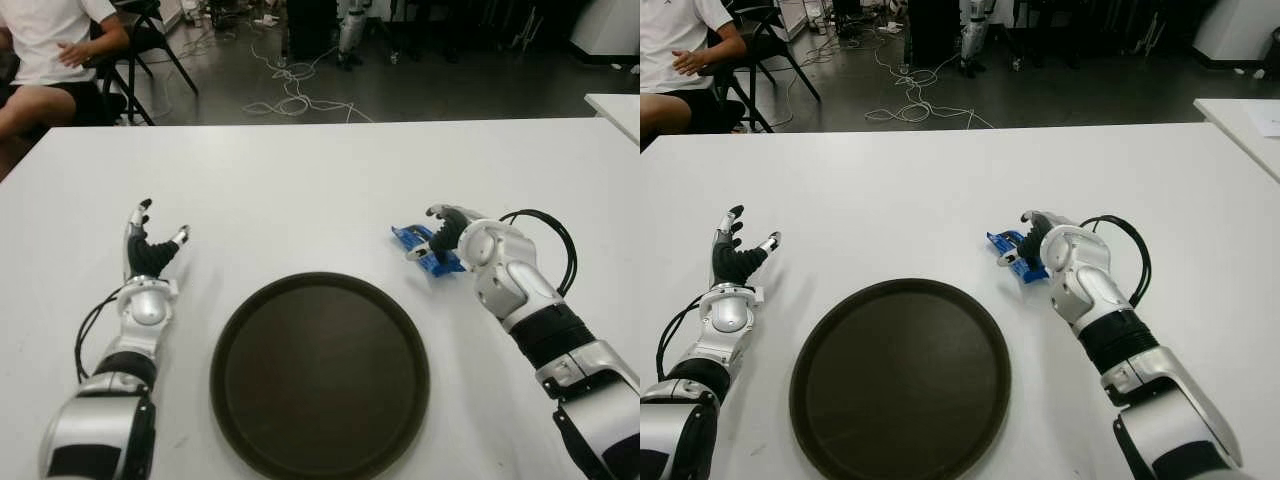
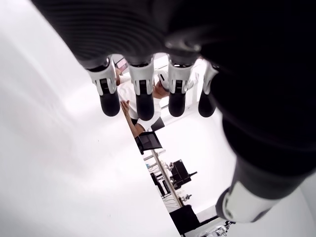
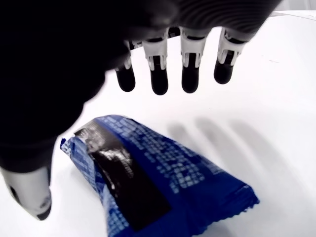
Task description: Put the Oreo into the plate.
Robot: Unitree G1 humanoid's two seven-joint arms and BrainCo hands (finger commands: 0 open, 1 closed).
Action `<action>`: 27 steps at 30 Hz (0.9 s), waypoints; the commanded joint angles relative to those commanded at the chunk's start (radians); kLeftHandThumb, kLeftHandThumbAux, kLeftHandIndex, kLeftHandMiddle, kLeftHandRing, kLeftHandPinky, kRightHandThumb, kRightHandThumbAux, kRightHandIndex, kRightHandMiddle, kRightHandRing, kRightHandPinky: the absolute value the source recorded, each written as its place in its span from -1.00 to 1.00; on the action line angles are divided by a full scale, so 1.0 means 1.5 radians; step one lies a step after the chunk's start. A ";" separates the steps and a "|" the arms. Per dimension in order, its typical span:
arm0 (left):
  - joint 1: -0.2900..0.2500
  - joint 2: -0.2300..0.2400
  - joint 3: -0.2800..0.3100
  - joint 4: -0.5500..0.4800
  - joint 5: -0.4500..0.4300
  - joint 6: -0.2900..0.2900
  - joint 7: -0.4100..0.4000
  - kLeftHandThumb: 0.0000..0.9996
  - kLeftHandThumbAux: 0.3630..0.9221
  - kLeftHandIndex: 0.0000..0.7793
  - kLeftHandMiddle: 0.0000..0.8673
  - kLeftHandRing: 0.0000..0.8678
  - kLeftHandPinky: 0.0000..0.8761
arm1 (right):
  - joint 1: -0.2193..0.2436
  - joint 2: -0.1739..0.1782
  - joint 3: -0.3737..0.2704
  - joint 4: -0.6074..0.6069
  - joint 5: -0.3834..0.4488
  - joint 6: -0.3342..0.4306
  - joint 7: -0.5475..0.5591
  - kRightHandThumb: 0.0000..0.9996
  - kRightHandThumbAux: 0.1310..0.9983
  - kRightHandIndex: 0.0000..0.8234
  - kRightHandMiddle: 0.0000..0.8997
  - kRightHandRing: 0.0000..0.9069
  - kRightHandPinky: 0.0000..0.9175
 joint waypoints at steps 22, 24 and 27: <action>0.002 0.003 -0.003 -0.001 0.006 -0.001 0.002 -1.00 0.38 -0.85 -0.79 -0.85 -0.91 | 0.004 -0.003 -0.002 0.012 0.008 -0.017 -0.007 -1.00 0.17 -0.74 -0.73 -0.86 -1.00; 0.002 0.003 -0.004 -0.001 0.007 -0.002 0.002 -1.00 0.38 -0.85 -0.79 -0.86 -0.90 | 0.005 -0.002 -0.004 0.012 0.011 -0.017 -0.007 -1.00 0.17 -0.75 -0.73 -0.86 -1.00; 0.002 0.004 -0.005 -0.002 0.008 -0.003 0.002 -1.00 0.40 -0.85 -0.80 -0.87 -0.91 | 0.005 -0.002 -0.003 0.012 0.014 -0.018 -0.009 -1.00 0.17 -0.77 -0.74 -0.86 -1.00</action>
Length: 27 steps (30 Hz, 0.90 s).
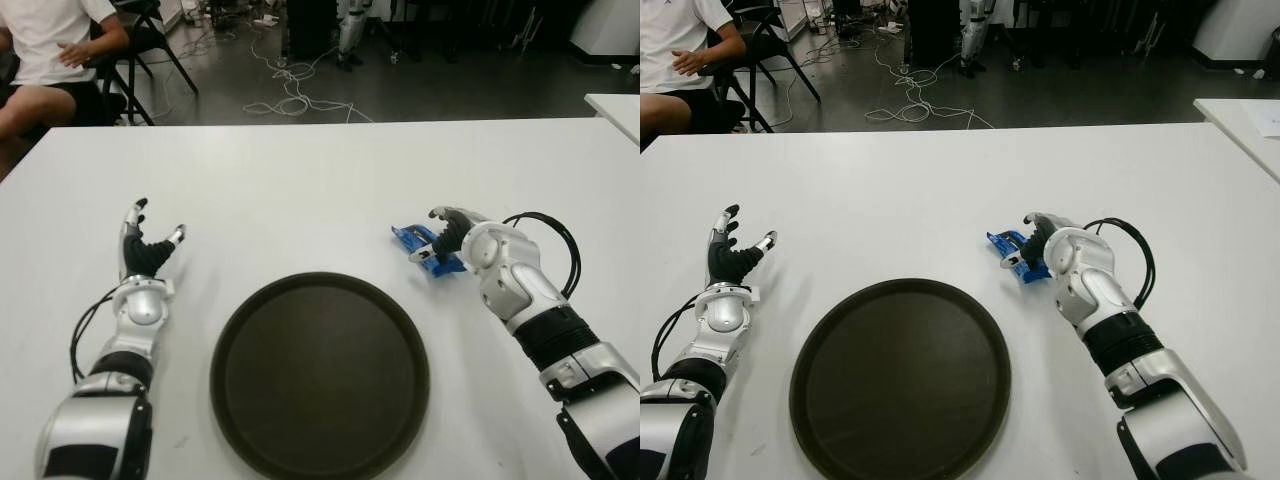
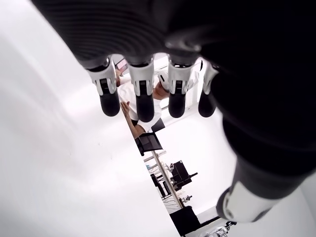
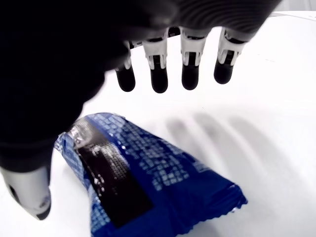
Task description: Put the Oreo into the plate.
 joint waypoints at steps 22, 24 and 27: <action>0.001 0.001 0.006 0.001 -0.009 -0.005 -0.014 -1.00 0.39 -0.84 -0.80 -0.86 -0.89 | -0.008 0.004 -0.005 0.011 0.044 -0.005 0.007 -1.00 0.15 -0.71 -0.72 -0.86 -1.00; 0.001 0.001 0.006 0.001 -0.009 -0.006 -0.014 -1.00 0.39 -0.84 -0.80 -0.85 -0.88 | -0.010 0.004 -0.006 0.015 0.049 -0.009 0.009 -1.00 0.15 -0.72 -0.73 -0.87 -1.00; 0.001 0.000 0.007 0.001 -0.009 -0.004 -0.013 -1.00 0.35 -0.84 -0.78 -0.83 -0.88 | -0.015 0.005 -0.005 0.026 0.055 -0.016 0.011 -1.00 0.16 -0.78 -0.75 -0.89 -1.00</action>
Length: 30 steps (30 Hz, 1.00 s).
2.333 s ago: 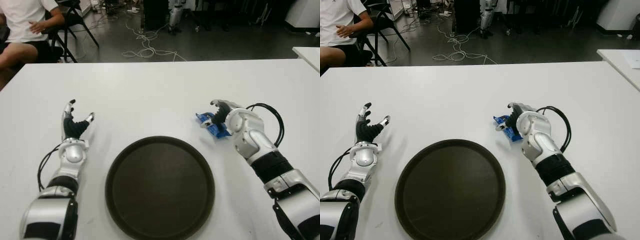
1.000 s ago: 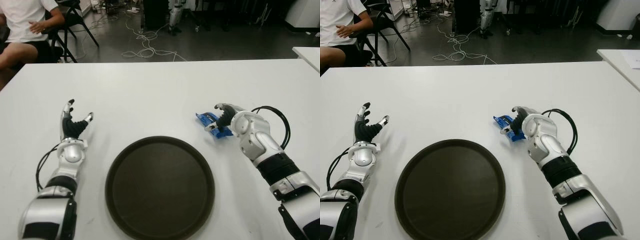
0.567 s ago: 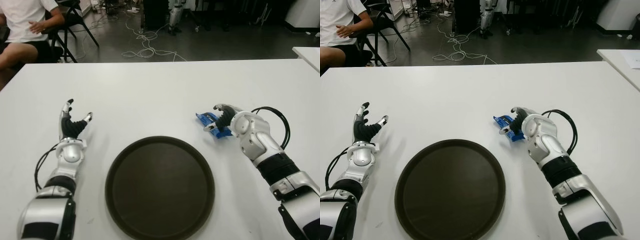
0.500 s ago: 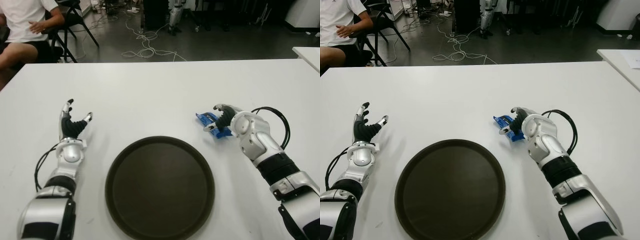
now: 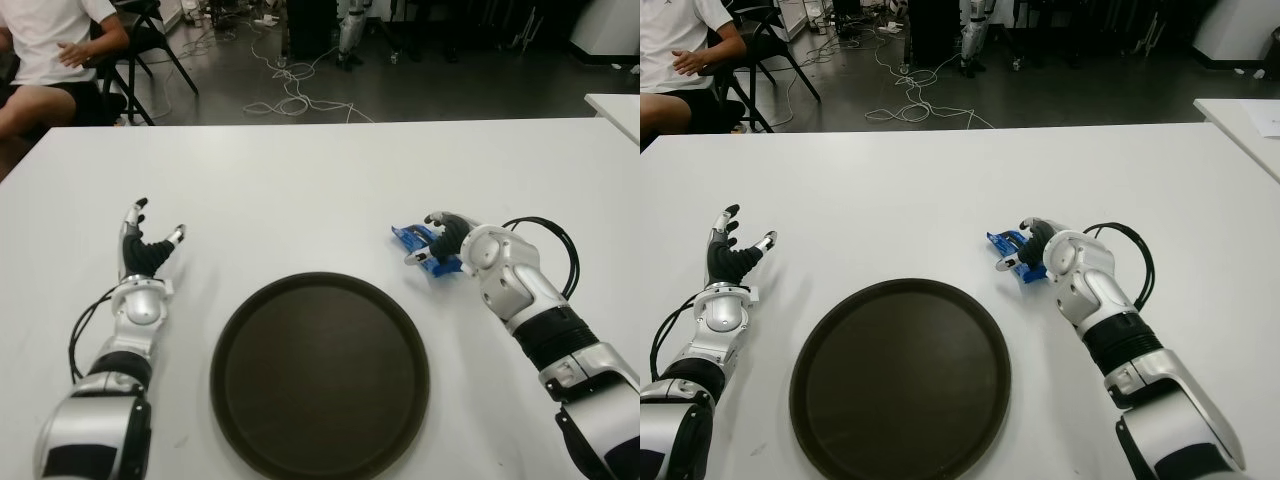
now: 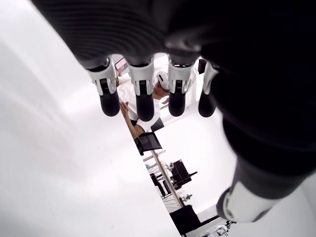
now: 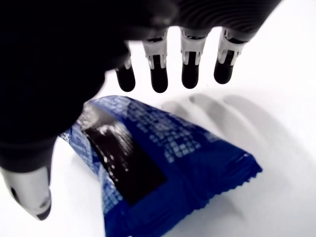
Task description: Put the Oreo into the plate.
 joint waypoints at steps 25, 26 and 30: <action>-0.001 0.000 -0.001 0.001 0.005 0.005 0.006 -1.00 0.32 -0.83 -0.75 -0.82 -0.90 | -0.016 0.007 0.002 0.046 0.014 -0.029 -0.014 -1.00 0.20 -0.85 -0.80 -0.94 -1.00; -0.001 0.000 -0.001 0.001 0.004 0.004 0.006 -1.00 0.33 -0.83 -0.75 -0.82 -0.89 | -0.017 0.007 0.002 0.047 0.014 -0.030 -0.014 -1.00 0.21 -0.84 -0.80 -0.94 -1.00; -0.001 -0.001 0.001 0.001 0.002 0.004 0.005 -1.00 0.35 -0.83 -0.76 -0.82 -0.89 | -0.016 0.007 0.001 0.053 0.015 -0.037 -0.021 -1.00 0.22 -0.84 -0.79 -0.93 -1.00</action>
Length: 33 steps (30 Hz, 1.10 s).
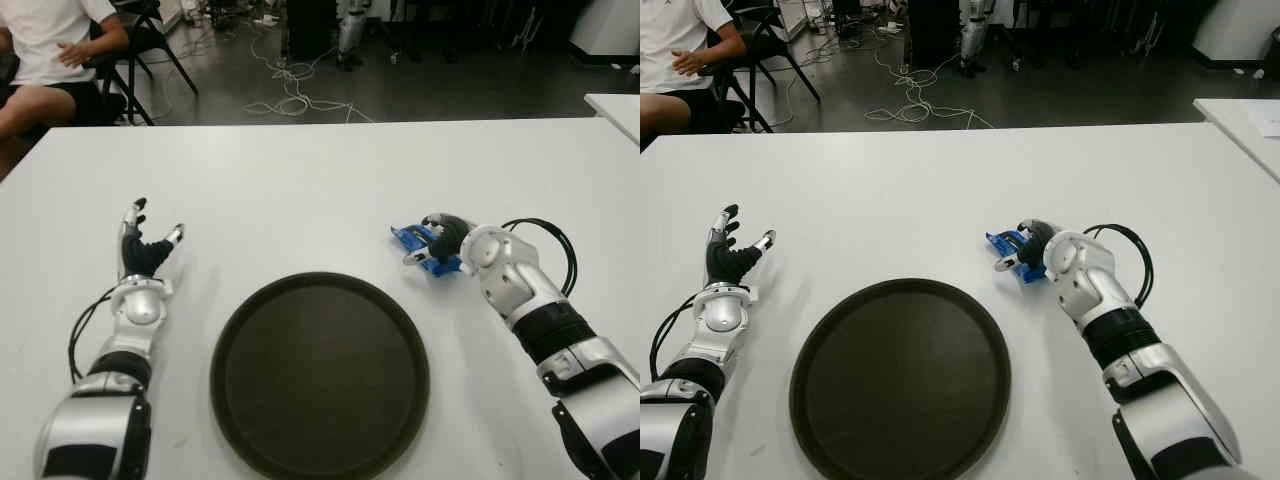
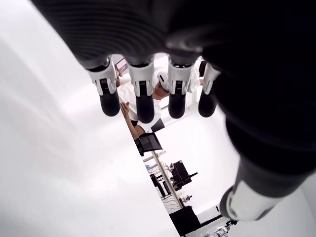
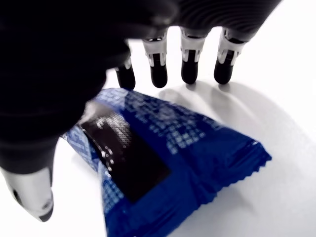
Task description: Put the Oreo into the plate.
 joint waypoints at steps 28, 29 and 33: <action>0.001 0.003 -0.006 -0.001 0.008 -0.002 0.008 -1.00 0.41 -0.84 -0.78 -0.83 -0.89 | -0.002 0.008 -0.014 0.025 0.018 -0.011 -0.024 -1.00 0.15 -0.77 -0.76 -0.90 -1.00; 0.001 0.003 -0.006 -0.001 0.007 -0.001 0.007 -1.00 0.40 -0.84 -0.78 -0.84 -0.90 | -0.002 0.008 -0.014 0.026 0.017 -0.013 -0.025 -1.00 0.14 -0.77 -0.76 -0.90 -1.00; 0.000 0.003 -0.005 0.000 0.006 0.001 0.002 -1.00 0.36 -0.84 -0.79 -0.85 -0.90 | -0.003 0.006 -0.007 0.027 0.008 -0.013 -0.028 -1.00 0.17 -0.81 -0.78 -0.92 -1.00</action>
